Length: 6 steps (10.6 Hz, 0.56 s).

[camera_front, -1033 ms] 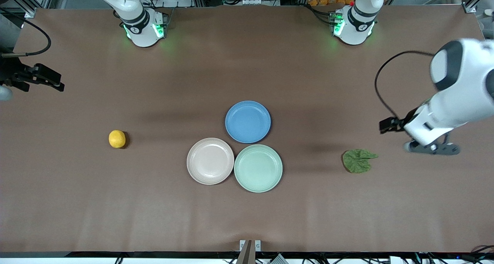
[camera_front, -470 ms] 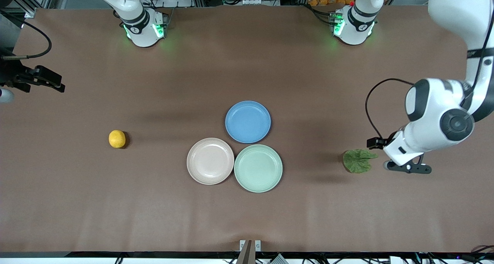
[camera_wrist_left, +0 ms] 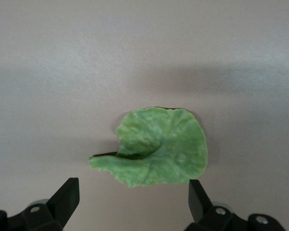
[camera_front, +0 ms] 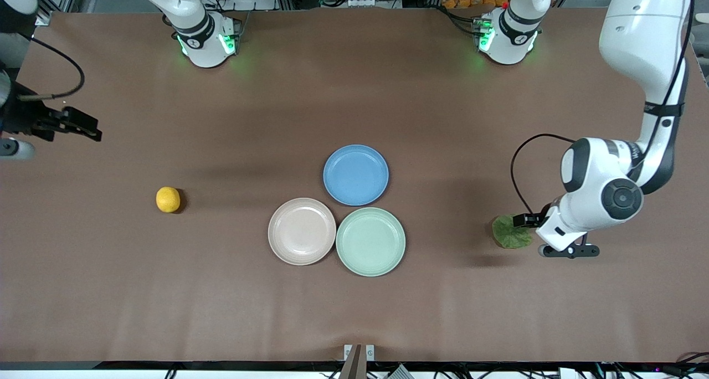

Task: Place lemon and lettuce in plates
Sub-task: 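Grasp the lettuce with the left gripper while the right gripper reaches the lemon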

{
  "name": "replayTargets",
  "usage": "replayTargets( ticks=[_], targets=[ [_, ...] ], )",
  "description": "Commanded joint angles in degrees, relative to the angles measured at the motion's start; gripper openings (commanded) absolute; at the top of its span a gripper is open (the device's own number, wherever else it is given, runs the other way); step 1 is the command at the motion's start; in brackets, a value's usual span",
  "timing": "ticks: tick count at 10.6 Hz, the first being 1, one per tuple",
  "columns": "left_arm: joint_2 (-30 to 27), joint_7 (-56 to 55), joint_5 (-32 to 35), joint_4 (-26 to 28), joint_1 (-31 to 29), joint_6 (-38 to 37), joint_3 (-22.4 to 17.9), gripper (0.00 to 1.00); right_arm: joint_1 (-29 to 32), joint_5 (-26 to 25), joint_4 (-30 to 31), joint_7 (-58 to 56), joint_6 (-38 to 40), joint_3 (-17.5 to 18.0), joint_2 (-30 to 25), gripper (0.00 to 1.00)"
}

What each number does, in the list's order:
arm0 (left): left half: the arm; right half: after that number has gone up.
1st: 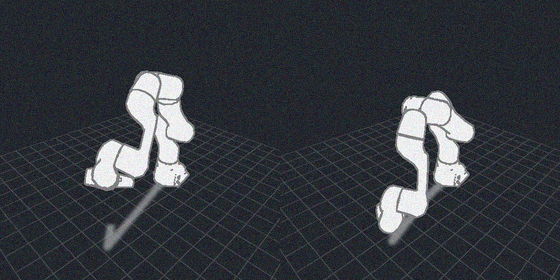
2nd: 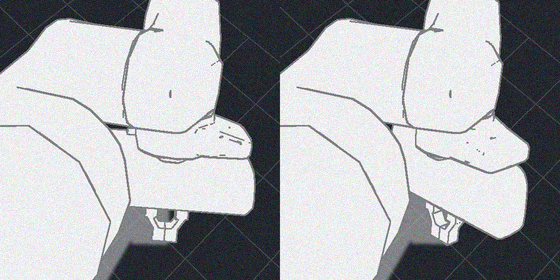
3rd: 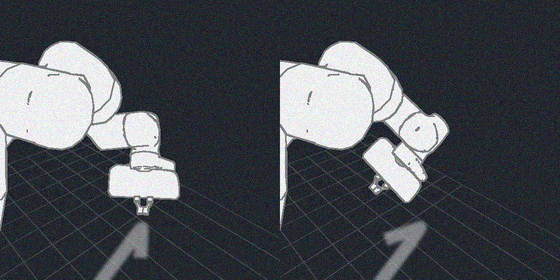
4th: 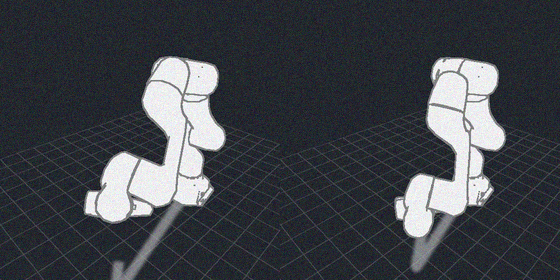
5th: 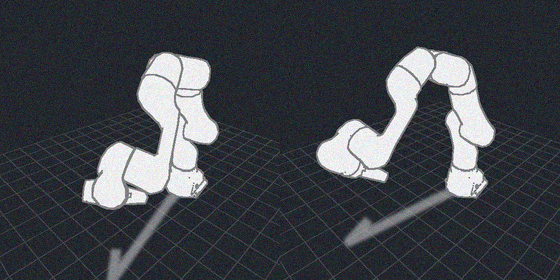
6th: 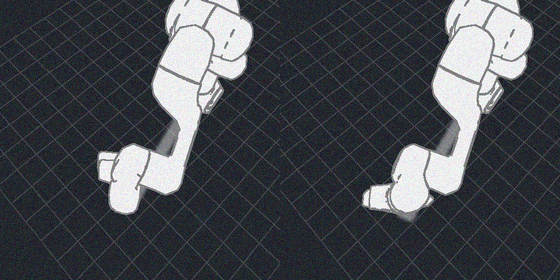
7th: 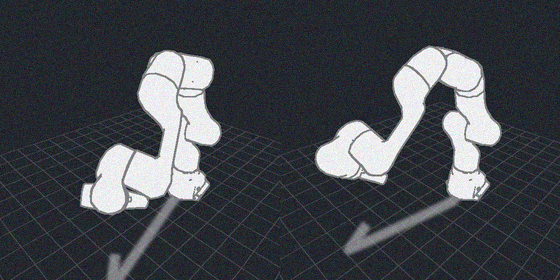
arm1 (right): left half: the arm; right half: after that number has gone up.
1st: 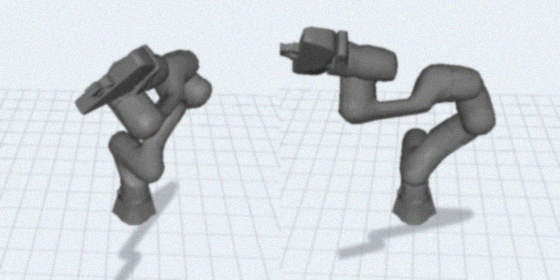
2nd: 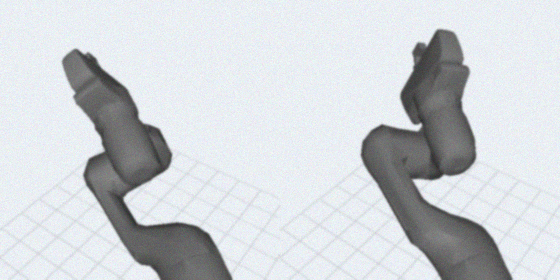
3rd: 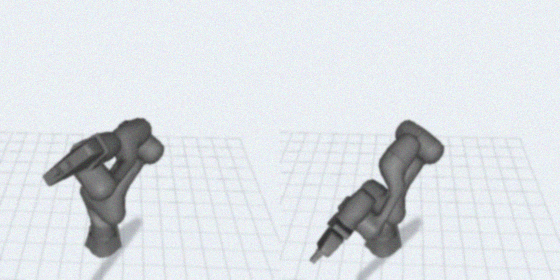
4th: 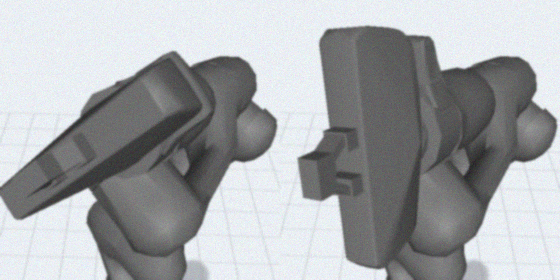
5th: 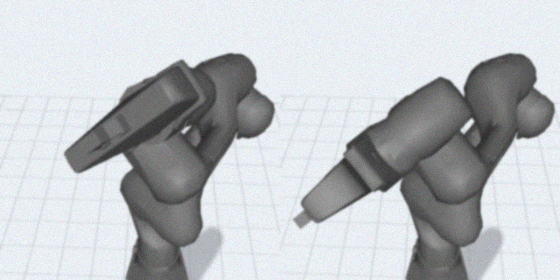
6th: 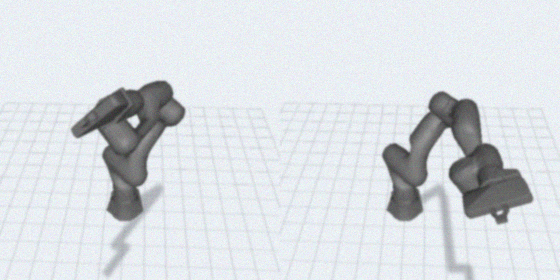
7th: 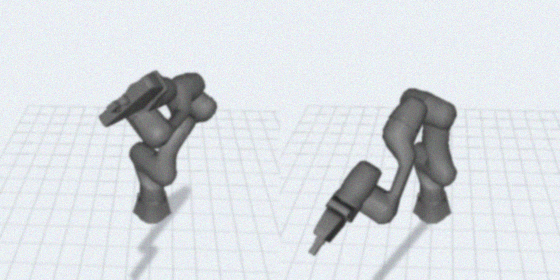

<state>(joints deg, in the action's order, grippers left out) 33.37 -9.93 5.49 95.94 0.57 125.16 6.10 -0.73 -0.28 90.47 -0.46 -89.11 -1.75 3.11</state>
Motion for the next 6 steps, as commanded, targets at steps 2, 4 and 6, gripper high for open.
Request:
replayTargets(
  ticks=[2,4,6],
  targets=[
    [2.0,-6.4,0.7,2.7,-1.3,4.9,0.2,1.0,0.5,-0.2,7.1,-2.9,-7.4,0.4,0.1,1.0],
    [2.5,-7.3,0.7,2.7,-1.5,5.9,0.2,0.9,0.6,-0.2,11.0,-3.7,-12.5,0.4,0.8,1.0],
    [3.1,-11.5,0.8,2.3,-0.8,6.7,0.2,0.87,0.5,-0.2,14.8,-3.7,-17.6,0.4,1.3,1.0]
  ],
)
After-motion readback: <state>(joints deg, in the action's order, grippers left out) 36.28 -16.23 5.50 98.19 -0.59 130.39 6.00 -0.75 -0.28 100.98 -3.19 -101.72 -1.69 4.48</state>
